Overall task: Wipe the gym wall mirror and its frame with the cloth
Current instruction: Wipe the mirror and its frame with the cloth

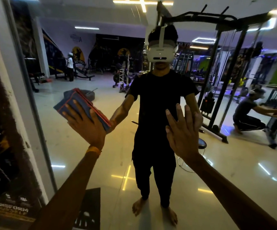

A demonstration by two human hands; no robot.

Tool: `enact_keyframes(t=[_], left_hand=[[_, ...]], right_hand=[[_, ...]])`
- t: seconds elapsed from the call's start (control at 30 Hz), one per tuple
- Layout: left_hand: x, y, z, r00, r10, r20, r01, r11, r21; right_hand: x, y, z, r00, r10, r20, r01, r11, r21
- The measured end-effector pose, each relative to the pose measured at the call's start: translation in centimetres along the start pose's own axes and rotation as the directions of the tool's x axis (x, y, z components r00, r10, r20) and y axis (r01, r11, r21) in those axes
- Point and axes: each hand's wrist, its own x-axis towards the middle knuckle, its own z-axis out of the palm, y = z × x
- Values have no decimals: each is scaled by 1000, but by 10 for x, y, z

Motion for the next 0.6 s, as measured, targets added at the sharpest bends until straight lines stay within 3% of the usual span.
enact_keyframes(t=[0.03, 0.1, 0.17, 0.2, 0.23, 0.3, 0.33, 0.4, 0.43, 0.47, 0.5, 0.53, 0.57, 0.6], left_hand=[[-18, 8, 2, 1000, 8, 14, -8, 1000, -2], [-76, 19, 10, 946, 290, 147, -295, 955, 11], [-126, 12, 19, 742, 609, 281, -628, 778, -27], [-134, 0, 21, 682, 667, 300, -691, 722, -36], [-129, -15, 20, 688, 665, 292, -688, 725, -29], [-100, -46, 15, 801, 550, 236, -573, 819, 33], [-83, -62, 11, 869, 452, 201, -474, 878, 74], [-54, -86, 7, 990, 113, 88, -120, 989, 87], [-48, -85, 8, 994, -112, 19, 111, 993, 36], [-49, -74, 9, 955, -296, -25, 295, 955, -36], [-59, -59, 11, 934, -356, -28, 353, 933, -74], [-80, -43, 12, 959, -284, 2, 283, 956, -82], [-108, -29, 13, 993, -88, 77, 95, 992, -85], [-137, -17, 14, 970, 167, 176, -153, 984, -92]], right_hand=[[-1, -1, 0, 1000, 10, -3, -10, 1000, -5], [0, -4, -1, 1000, 23, -12, -23, 1000, -14], [0, -5, -1, 1000, 18, -7, -18, 999, -29], [0, -4, -3, 1000, 10, -2, -10, 999, -33], [-1, -3, -5, 1000, 0, -1, 0, 1000, -26], [-3, 4, -13, 1000, 0, 5, 0, 1000, 7], [-6, 7, -17, 1000, 6, 17, -6, 1000, 21], [-12, 12, -24, 999, 3, 40, -5, 1000, 27], [-14, 12, -26, 999, -1, 49, 0, 1000, 23], [-15, 12, -26, 998, -9, 60, 8, 1000, 17], [-16, 10, -25, 997, -24, 74, 24, 1000, 7], [-16, 7, -23, 994, -53, 93, 54, 998, -11], [-17, 4, -20, 990, -90, 111, 94, 995, -29], [-18, 1, -15, 984, -124, 126, 130, 991, -43]])
